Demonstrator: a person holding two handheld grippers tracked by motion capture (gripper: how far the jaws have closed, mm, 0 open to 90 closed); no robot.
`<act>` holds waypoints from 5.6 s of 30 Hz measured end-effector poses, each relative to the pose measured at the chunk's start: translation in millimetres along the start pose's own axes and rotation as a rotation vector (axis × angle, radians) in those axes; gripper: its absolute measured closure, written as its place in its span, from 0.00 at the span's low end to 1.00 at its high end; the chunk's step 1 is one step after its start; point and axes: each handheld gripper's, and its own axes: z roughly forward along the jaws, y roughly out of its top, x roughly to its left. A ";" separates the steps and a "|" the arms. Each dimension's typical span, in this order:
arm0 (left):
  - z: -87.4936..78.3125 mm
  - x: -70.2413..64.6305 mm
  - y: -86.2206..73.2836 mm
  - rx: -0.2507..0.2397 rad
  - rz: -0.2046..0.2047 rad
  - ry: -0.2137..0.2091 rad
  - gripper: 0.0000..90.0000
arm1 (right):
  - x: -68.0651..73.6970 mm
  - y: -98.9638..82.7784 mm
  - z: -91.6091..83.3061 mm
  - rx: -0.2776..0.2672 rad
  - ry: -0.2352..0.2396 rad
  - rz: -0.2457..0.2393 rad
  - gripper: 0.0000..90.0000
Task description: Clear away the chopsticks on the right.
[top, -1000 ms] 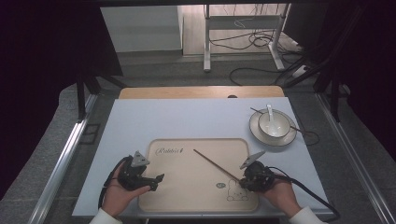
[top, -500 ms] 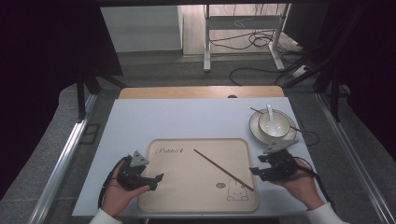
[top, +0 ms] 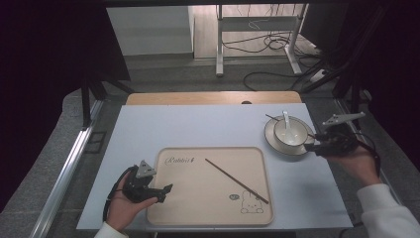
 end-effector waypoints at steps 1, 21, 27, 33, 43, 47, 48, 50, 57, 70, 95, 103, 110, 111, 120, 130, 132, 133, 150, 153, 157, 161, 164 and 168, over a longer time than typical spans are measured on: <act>0.5 0.1 -0.2 0.002 0.001 -0.001 0.17 | -9.4 0.9 1.7 0.026 0.000 0.004 0.45; 4.2 2.2 -1.3 0.018 -0.008 -0.002 0.16 | -96.0 -6.3 66.7 0.310 -0.028 0.023 0.64; 6.7 3.5 -1.8 0.028 -0.014 -0.001 0.16 | -100.0 -11.9 83.1 0.364 -0.022 -0.004 0.69; 6.7 4.1 -2.2 0.029 -0.016 -0.001 0.16 | -100.0 -14.6 88.2 0.371 0.015 -0.012 0.80; 5.3 5.3 -2.8 0.023 -0.020 0.001 0.16 | -95.9 -15.7 81.0 0.364 0.025 0.027 0.92; 4.3 4.8 -2.7 0.019 -0.017 0.000 0.16 | -91.7 -13.9 61.8 0.293 0.004 0.090 0.92; 4.0 4.6 -2.7 0.018 -0.017 0.000 0.16 | -91.7 -13.9 61.8 0.293 0.004 0.090 0.92; 3.1 4.3 -2.7 0.015 -0.015 0.000 0.16 | -88.6 -13.5 51.6 0.263 -0.008 0.107 0.93; 1.1 3.0 -1.7 0.007 -0.012 0.005 0.16 | -69.4 -12.2 8.9 0.135 0.003 0.135 0.93; -0.3 -0.5 -0.8 0.004 -0.005 0.008 0.16 | 8.2 -1.4 -26.4 0.053 0.064 0.035 0.93; -1.9 0.7 -2.0 -0.002 -0.009 0.007 0.16 | 179.9 -14.5 66.4 0.300 0.276 -0.175 0.93; -1.5 -0.3 -1.6 0.000 -0.004 0.004 0.16 | 196.8 -24.7 83.8 0.362 0.228 -0.230 0.92; -1.8 -0.3 -1.4 -0.001 -0.004 0.006 0.16 | 193.8 -16.0 71.4 0.272 0.207 -0.228 0.61; -1.8 -0.3 -1.4 -0.001 -0.004 0.006 0.16 | 193.8 -16.0 71.4 0.272 0.207 -0.228 0.61; -4.2 -0.9 -0.2 -0.017 0.002 0.003 0.16 | 211.4 35.3 102.1 0.134 0.384 -0.182 0.75; -7.4 4.0 -5.1 -0.027 -0.016 0.007 0.16 | 244.8 82.8 170.8 0.178 0.473 -0.210 0.99; -7.2 4.5 -5.3 -0.026 -0.017 0.007 0.16 | 247.0 87.5 185.2 0.191 0.446 -0.218 0.99; -6.9 4.5 -5.2 -0.026 -0.016 0.006 0.16 | 246.0 88.3 189.8 0.193 0.447 -0.208 0.99; -4.9 2.5 -4.8 -0.014 -0.005 0.009 0.16 | 189.3 85.4 205.0 0.152 0.266 -0.057 0.99; -5.0 2.8 -4.8 -0.015 -0.005 0.010 0.16 | 176.8 79.8 200.0 0.154 0.239 -0.034 0.99; -4.7 2.6 -4.6 -0.014 -0.002 0.009 0.16 | 153.0 64.9 186.4 0.171 0.183 0.004 0.99; -5.0 2.9 -4.4 -0.015 -0.004 0.009 0.16 | 138.8 53.6 177.4 0.166 0.153 0.029 0.99; -5.0 3.3 -3.9 -0.015 -0.004 0.010 0.16 | 127.1 43.4 167.8 0.177 0.116 0.047 0.99; -4.3 3.0 -2.9 -0.015 0.001 0.009 0.16 | 119.6 34.1 161.4 0.164 0.116 0.067 0.99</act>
